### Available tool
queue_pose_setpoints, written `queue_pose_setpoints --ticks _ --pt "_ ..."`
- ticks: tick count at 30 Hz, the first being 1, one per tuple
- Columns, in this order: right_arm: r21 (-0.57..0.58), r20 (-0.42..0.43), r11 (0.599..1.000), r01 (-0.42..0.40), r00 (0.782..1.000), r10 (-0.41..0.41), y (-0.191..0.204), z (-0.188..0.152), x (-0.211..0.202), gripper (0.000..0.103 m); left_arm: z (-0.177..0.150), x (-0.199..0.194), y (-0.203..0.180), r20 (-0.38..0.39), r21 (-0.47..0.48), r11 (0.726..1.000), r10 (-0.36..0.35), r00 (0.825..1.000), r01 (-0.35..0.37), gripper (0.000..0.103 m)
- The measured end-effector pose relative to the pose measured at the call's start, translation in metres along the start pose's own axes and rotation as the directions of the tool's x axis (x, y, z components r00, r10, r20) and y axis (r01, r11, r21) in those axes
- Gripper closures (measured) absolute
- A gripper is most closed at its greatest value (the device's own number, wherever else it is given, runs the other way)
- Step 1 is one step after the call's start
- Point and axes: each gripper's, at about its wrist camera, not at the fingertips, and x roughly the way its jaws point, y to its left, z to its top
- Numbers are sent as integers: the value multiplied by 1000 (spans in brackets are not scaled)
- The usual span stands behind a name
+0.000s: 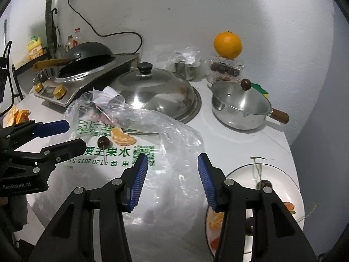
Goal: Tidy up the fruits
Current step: 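Move both open grippers back toward the remaining fruit on the plastic bag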
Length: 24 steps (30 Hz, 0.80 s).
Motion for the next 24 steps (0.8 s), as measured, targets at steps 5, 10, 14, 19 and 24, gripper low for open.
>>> queue_pose_setpoints --ticks 5,10,14,19,24 --pt "-16 -3 1000 -22 1000 22 11 3 7 53 -2 1 12 -4 -13 1000 12 1000 -12 36" --pt "-31 -12 999 -44 999 44 21 6 15 53 -3 1 20 -6 -16 1000 25 1000 -25 36" --pt "-40 -20 997 -59 998 58 27 9 22 52 -3 4 25 -5 -15 999 29 1000 -29 36" --pt "-46 -30 996 -77 997 76 34 12 34 53 -2 7 28 -8 -18 1000 25 1000 -25 36" --pt "-51 -46 994 -98 994 95 41 14 47 53 -4 14 39 -21 -33 999 24 999 -25 36"
